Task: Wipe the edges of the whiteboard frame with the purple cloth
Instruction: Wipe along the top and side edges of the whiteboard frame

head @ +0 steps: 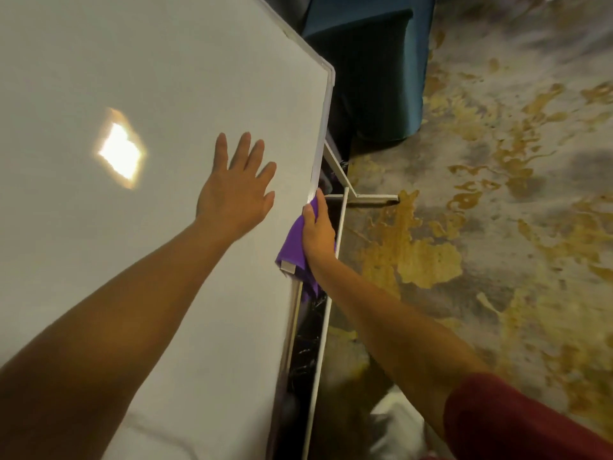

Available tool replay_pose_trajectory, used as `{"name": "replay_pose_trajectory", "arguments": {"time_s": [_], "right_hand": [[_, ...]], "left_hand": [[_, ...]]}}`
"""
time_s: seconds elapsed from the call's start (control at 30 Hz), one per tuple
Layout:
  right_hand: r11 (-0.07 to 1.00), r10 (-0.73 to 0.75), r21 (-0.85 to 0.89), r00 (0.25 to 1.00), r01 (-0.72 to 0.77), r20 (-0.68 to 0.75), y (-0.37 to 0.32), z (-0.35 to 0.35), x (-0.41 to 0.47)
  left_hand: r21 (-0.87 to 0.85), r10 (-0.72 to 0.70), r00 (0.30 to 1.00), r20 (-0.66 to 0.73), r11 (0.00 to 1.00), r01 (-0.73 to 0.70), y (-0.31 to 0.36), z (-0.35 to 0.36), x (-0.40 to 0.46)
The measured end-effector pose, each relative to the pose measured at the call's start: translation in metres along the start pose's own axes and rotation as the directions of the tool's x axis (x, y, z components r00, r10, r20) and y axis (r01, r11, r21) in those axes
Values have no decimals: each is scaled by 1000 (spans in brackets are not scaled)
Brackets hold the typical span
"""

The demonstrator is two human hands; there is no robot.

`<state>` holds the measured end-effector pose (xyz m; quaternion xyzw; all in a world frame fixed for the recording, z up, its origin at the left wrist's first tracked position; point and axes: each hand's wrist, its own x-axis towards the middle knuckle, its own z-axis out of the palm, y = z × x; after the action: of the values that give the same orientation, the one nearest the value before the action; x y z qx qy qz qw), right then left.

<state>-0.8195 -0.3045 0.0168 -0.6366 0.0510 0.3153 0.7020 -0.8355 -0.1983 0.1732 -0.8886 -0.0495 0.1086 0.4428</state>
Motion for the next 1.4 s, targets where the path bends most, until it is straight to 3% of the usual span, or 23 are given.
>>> {"name": "replay_pose_trajectory", "arguments": {"time_s": [0.1, 0.2, 0.27, 0.37, 0.57, 0.93, 1.27, 1.33, 1.4], "right_hand": [[999, 42, -15, 998, -42, 40, 12, 1, -20], [996, -30, -88, 999, 28, -21, -10, 1, -7], [982, -113, -160, 990, 98, -84, -37, -2, 20], [968, -150, -219, 983, 124, -109, -75, -3, 63], [1000, -2, 20, 1000, 2, 2, -85, -4, 91], [964, 127, 204, 969, -171, 212, 12, -14, -70], [965, 177, 167, 971, -203, 161, 94, 1, -215], [967, 168, 168, 977, -189, 132, 104, -3, -237], [975, 139, 155, 982, -158, 127, 111, -6, -252]], "left_hand": [[-64, -11, 999, 38, 998, 13, 10, -7, -23], [-197, -51, 999, 11, 979, 52, 13, -14, -61], [-201, -107, 994, -5, 974, 104, 5, -13, -87], [-146, -67, 997, -27, 987, 63, 0, -5, -116], [-80, -43, 999, -16, 996, 42, -1, 7, -116], [42, -88, 996, 6, 995, 87, 4, 3, -117], [-44, -173, 984, -33, 984, 172, 3, -5, -129], [-137, -222, 975, -26, 967, 217, 13, -15, -155], [-165, -182, 983, -18, 970, 177, 30, -19, -205]]}}
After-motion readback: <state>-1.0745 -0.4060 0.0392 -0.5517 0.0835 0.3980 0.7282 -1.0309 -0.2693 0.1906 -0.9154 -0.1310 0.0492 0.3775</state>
